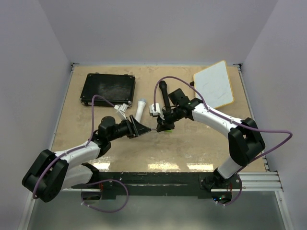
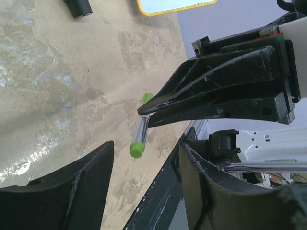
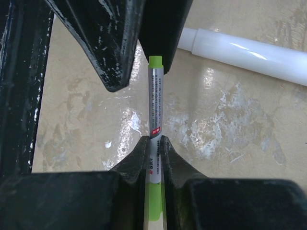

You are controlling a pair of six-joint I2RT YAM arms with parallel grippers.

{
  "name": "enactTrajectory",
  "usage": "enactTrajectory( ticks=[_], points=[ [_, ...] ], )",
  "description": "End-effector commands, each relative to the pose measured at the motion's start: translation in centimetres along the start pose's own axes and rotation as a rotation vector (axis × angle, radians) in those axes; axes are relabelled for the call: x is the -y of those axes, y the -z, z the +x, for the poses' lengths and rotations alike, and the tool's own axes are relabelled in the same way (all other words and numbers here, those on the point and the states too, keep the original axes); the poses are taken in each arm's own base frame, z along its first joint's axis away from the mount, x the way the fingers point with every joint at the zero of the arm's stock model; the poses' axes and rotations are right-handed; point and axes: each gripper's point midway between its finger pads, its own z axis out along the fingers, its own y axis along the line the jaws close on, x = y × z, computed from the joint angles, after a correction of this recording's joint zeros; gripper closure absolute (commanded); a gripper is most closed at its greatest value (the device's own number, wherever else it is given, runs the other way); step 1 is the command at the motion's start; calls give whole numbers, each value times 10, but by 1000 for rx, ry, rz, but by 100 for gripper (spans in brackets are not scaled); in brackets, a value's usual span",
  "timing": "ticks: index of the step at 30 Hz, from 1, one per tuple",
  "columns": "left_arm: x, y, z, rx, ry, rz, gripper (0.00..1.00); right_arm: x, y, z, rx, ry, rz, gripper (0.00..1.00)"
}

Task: Write a sentence on the whiteboard
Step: Pass from the right arm to the left

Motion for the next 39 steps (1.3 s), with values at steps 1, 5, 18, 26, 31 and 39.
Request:
enactTrajectory(
  ticks=[1, 5, 18, 26, 31, 39],
  points=[
    [21, -10, -18, 49, -51, 60, 41, -10, 2, -17, 46, 62, -51, 100],
    [20, -13, -16, 41, -56, 50, 48, -16, 0, -18, 47, 76, -74, 100],
    [25, -25, -6, -11, -92, 46, 60, -11, 0, -19, 38, 71, -44, 100],
    [23, -27, -2, -23, -97, 35, 66, -10, 1, -21, 46, 59, -40, 100],
    [21, -29, -1, -26, -107, 19, 67, -7, 3, -21, 52, 43, -33, 100],
    [21, -30, -1, -29, -118, 10, 73, -5, 3, -21, 60, 30, -29, 100]
  ],
)
